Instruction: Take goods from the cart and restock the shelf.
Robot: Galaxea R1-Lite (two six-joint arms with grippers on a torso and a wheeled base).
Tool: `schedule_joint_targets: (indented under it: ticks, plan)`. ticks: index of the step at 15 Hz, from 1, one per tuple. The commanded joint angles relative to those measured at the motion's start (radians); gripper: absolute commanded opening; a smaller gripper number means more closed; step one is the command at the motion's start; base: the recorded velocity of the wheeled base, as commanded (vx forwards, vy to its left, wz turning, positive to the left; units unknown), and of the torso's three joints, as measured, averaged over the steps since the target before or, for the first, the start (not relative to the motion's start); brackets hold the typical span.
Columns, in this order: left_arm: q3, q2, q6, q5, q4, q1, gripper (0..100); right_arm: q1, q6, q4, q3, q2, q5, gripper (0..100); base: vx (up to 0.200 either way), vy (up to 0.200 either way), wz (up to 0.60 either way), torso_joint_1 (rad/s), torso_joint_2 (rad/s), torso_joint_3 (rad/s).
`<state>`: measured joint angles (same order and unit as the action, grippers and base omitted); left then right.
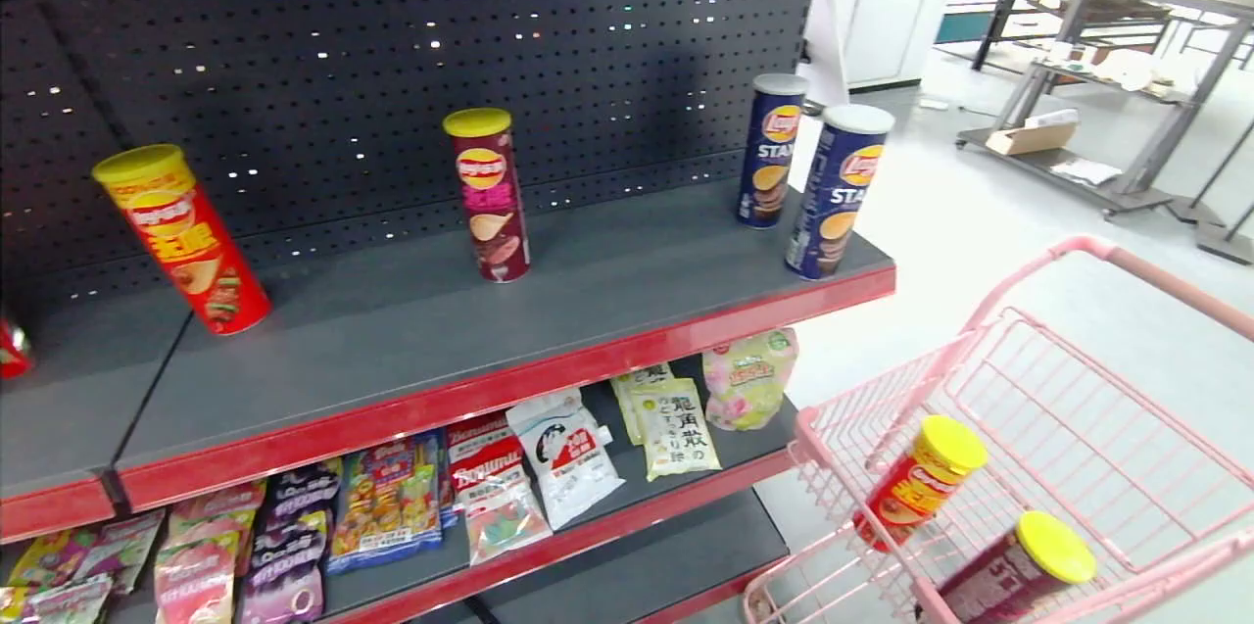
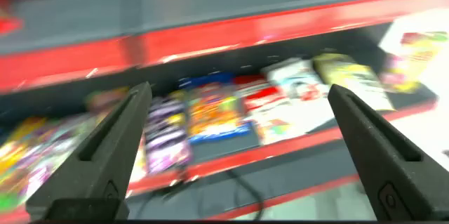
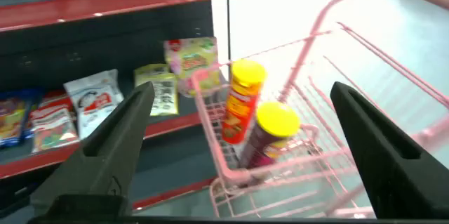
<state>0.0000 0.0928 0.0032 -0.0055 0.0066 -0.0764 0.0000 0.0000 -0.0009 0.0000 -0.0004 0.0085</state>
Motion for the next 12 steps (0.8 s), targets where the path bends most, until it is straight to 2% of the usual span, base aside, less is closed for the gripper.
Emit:
schedule_joint_targets:
  ticks: [1,8,12]
  plan:
    - [0.0,0.002,0.0,-0.001,0.0,0.0,100,0.0,0.0,-0.001,0.0,0.0,-0.001,100,0.0,0.0,-0.6,-0.002,0.0,0.002]
    - [0.0,0.002,0.0,-0.001,0.001,0.0,100,0.0,0.0,-0.001,0.0,0.0,0.001,100,0.0,0.0,-0.6,0.004,0.0,0.003]
    - [0.0,0.002,0.001,-0.002,0.001,0.0,100,0.0,0.002,-0.001,0.0,0.0,0.001,100,0.0,0.0,0.0,0.0,0.0,0.0]
